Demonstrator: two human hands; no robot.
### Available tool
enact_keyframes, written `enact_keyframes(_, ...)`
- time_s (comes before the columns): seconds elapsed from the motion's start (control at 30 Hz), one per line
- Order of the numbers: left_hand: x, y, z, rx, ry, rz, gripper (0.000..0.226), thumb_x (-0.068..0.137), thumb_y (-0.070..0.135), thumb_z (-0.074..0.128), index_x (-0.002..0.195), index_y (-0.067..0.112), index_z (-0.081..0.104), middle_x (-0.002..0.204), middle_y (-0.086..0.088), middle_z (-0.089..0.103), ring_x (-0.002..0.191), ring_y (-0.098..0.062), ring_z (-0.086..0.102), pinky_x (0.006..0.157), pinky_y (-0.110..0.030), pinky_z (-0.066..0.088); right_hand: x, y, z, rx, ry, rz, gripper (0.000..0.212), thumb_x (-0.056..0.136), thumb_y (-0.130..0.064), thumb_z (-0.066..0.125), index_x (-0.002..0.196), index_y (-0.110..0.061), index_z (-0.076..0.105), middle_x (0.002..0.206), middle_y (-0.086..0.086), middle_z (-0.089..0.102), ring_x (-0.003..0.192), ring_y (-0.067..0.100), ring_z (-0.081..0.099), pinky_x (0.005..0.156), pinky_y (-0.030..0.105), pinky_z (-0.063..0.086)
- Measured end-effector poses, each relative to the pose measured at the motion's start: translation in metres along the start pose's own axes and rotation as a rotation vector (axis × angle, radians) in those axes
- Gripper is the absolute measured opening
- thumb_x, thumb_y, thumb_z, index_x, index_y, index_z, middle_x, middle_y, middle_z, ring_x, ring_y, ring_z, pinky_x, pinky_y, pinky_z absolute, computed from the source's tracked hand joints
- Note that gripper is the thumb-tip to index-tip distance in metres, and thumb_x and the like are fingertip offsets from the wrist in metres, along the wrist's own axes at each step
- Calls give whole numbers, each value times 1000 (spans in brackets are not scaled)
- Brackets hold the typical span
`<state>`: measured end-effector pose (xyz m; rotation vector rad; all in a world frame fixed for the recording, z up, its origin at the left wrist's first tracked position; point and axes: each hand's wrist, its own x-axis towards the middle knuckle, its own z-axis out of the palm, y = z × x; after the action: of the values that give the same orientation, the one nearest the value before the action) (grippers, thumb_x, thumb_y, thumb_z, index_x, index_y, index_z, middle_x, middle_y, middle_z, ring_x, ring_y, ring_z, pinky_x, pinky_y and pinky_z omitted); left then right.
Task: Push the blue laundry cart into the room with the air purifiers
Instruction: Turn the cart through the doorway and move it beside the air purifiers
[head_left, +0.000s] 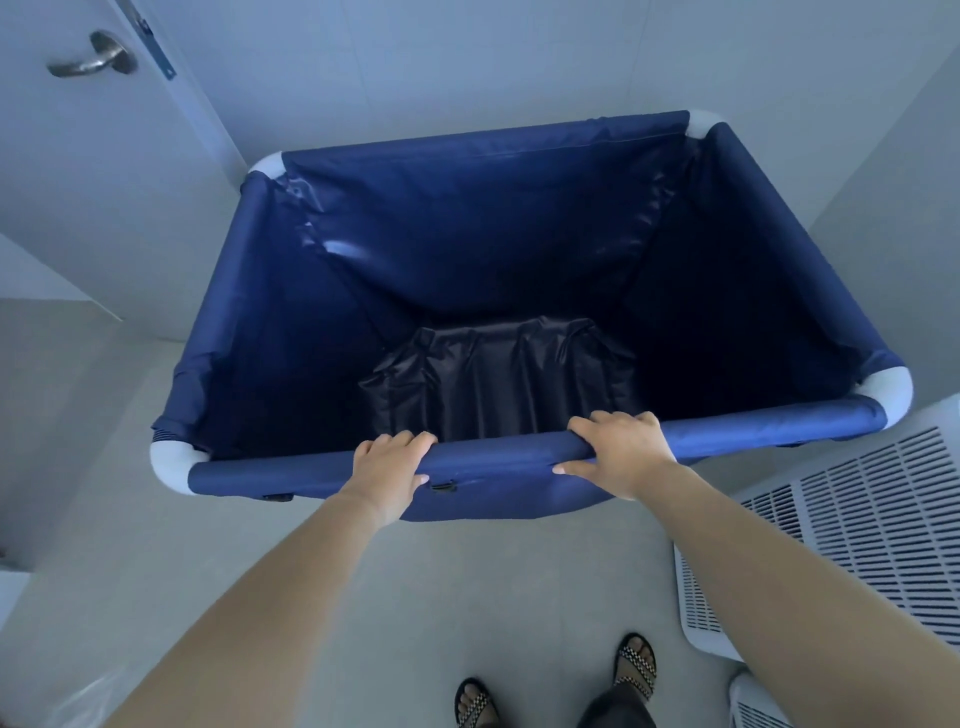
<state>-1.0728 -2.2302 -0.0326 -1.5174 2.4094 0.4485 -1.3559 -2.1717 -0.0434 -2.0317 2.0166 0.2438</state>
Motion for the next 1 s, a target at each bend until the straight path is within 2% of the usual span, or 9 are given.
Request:
enact_keyframes(0.2, 2, 0, 5, 52, 0, -1, 39, 97, 20, 48, 132, 29, 34, 119, 6, 48, 104, -19, 44, 94, -34, 29, -9, -3, 4, -1, 5, 27, 51, 80, -74, 38, 106, -31, 48, 85, -10, 46, 80, 15, 46, 75, 33, 30)
enact_keyframes(0.37, 6, 6, 7, 65, 3, 20, 38, 96, 20, 47, 131, 31, 34, 114, 8, 47, 100, -18, 42, 85, -31, 24, -14, 6, 6, -10, 1, 38, 52, 79, -75, 37, 107, -32, 48, 86, -10, 47, 81, 15, 47, 75, 33, 30)
enact_keyframes(0.6, 12, 24, 8, 66, 14, 35, 37, 97, 21, 46, 130, 30, 34, 115, 8, 47, 102, -18, 43, 83, -31, 24, -13, 27, 4, -23, -14, 50, 54, 78, -76, 36, 110, -34, 47, 88, -12, 43, 81, 13, 42, 75, 32, 25)
enact_keyframes(0.8, 25, 46, 6, 12, 21, 17, 35, 96, 19, 46, 128, 29, 35, 114, 8, 46, 101, -18, 43, 82, -30, 22, -4, 50, -6, -48, -19, 66, 56, 79, -75, 37, 118, -35, 45, 106, -7, 50, 99, 17, 47, 87, 35, 29)
enact_keyframes(1.0, 43, 81, 7, -28, 53, -2, 38, 96, 18, 46, 130, 28, 34, 115, 7, 46, 102, -19, 43, 81, -30, 21, 10, 91, -18, -49, -27, 41, 56, 79, -75, 38, 116, -35, 46, 103, -7, 48, 98, 16, 47, 92, 34, 29)
